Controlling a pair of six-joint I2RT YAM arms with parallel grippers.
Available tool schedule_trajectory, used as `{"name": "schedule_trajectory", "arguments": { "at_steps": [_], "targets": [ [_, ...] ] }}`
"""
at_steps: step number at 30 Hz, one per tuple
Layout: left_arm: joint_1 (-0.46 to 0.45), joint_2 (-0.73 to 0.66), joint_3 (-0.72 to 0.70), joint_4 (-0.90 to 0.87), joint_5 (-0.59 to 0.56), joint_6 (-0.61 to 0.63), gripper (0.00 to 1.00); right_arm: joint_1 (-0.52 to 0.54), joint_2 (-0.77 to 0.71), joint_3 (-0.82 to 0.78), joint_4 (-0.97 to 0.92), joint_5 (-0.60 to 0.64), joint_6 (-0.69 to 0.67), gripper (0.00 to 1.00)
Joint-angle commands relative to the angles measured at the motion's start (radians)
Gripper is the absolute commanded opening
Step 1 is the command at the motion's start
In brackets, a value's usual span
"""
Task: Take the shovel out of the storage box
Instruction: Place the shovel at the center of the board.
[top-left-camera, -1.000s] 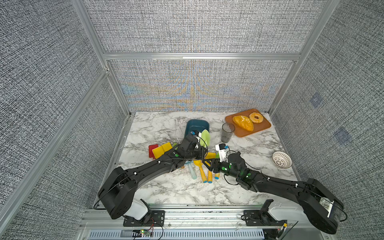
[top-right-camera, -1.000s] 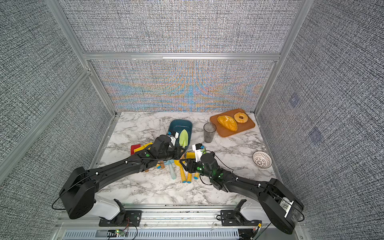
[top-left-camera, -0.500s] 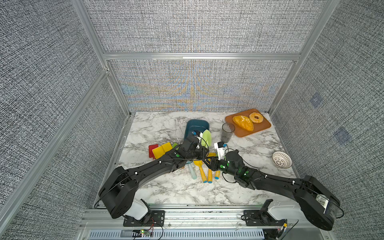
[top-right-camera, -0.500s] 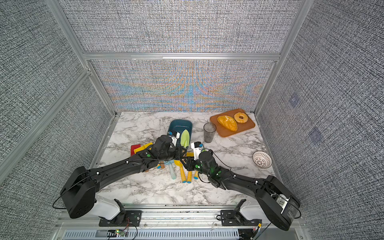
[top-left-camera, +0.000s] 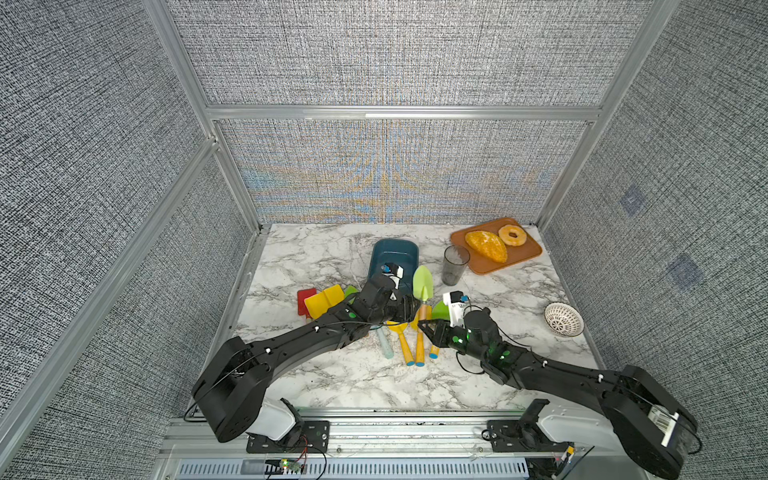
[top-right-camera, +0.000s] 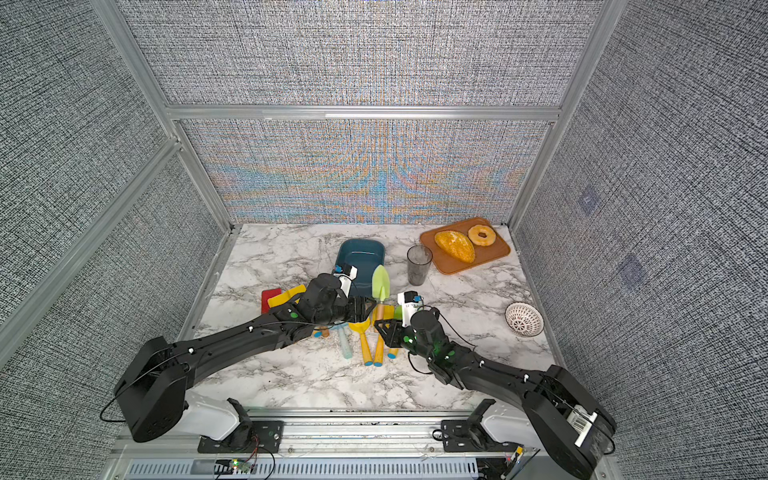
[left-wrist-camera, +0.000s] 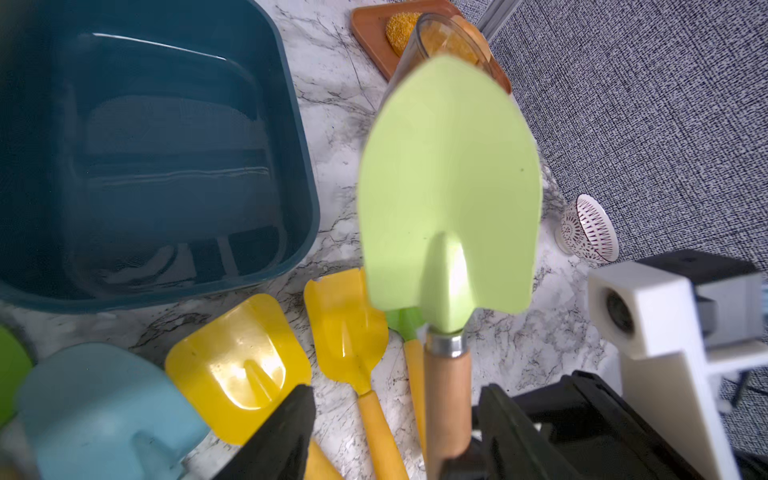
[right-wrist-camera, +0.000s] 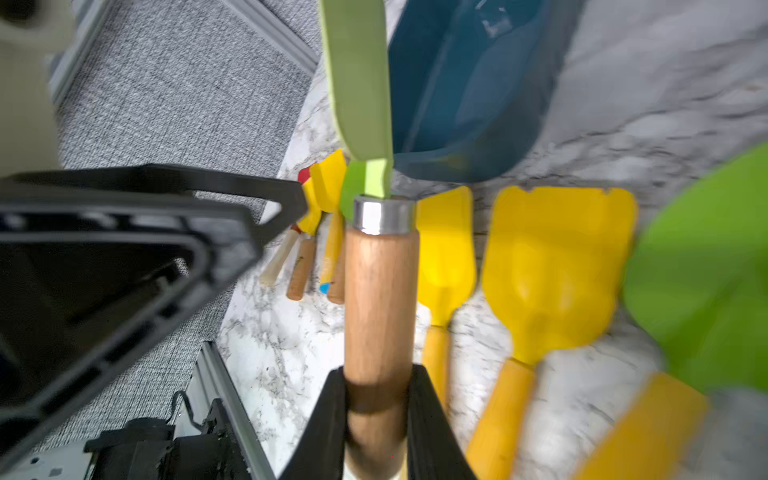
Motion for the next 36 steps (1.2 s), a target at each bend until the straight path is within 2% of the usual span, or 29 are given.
{"name": "schedule_trajectory", "arguments": {
  "at_steps": [1,7,11,16,21,27,36],
  "targets": [
    [0.003,-0.027,-0.022,-0.008,-0.057,0.053,0.71,-0.056,-0.074,-0.079,0.013,-0.052,0.036,0.02],
    [0.012,-0.049,-0.085,0.017,-0.067,0.066,0.72,-0.205,-0.245,-0.254,0.003,-0.148,0.109,0.0],
    [0.015,-0.049,-0.106,0.04,-0.059,0.055,0.71,-0.291,-0.299,-0.329,0.022,-0.229,0.153,0.0],
    [0.014,-0.06,-0.121,0.056,-0.049,0.039,0.71,-0.372,-0.271,-0.381,0.108,-0.334,0.204,0.0],
    [0.014,-0.076,-0.133,0.061,-0.053,0.033,0.7,-0.397,-0.16,-0.388,0.218,-0.4,0.222,0.0],
    [0.014,-0.097,-0.142,0.057,-0.063,0.033,0.7,-0.406,-0.063,-0.381,0.273,-0.401,0.229,0.0],
    [0.015,-0.093,-0.143,0.061,-0.069,0.033,0.69,-0.408,-0.097,-0.3,0.09,-0.291,0.153,0.05]
  ]
}}
